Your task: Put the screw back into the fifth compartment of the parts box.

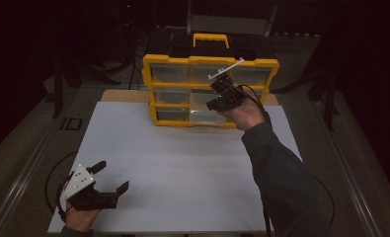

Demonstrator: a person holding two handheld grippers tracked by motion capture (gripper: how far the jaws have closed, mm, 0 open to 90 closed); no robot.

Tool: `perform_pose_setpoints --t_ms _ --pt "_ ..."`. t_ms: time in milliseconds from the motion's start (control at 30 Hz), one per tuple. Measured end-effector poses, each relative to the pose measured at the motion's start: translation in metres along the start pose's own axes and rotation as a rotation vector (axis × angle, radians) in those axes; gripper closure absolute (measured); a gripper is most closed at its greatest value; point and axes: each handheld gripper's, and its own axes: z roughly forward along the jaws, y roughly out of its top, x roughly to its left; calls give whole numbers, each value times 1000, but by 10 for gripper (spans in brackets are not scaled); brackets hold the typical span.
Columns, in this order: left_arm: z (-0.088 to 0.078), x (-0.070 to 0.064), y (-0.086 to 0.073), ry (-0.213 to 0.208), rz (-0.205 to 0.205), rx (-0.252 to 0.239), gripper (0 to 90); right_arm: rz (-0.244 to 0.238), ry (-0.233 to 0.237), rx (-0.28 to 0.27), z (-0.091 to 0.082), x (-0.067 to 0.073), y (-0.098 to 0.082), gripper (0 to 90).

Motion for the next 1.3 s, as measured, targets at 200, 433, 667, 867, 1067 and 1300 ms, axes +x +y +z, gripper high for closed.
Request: perform_pose_setpoints --t_ms 200,433,667,867,1067,1300 --pt "0 0 0 0 -1 0 0 28 -11 -18 0 -9 1 875" --pt "0 0 0 0 0 0 0 55 -24 -13 0 -16 2 874" --pt "0 0 0 0 2 2 0 80 -37 -8 2 -23 4 873" --pt "-1 0 0 0 0 0 1 102 -45 -1 6 -28 5 872" --pt "-1 0 0 -1 0 1 0 126 -52 8 9 -33 5 871" --pt "-1 0 0 -1 -1 1 0 152 -68 -42 10 -35 3 375"
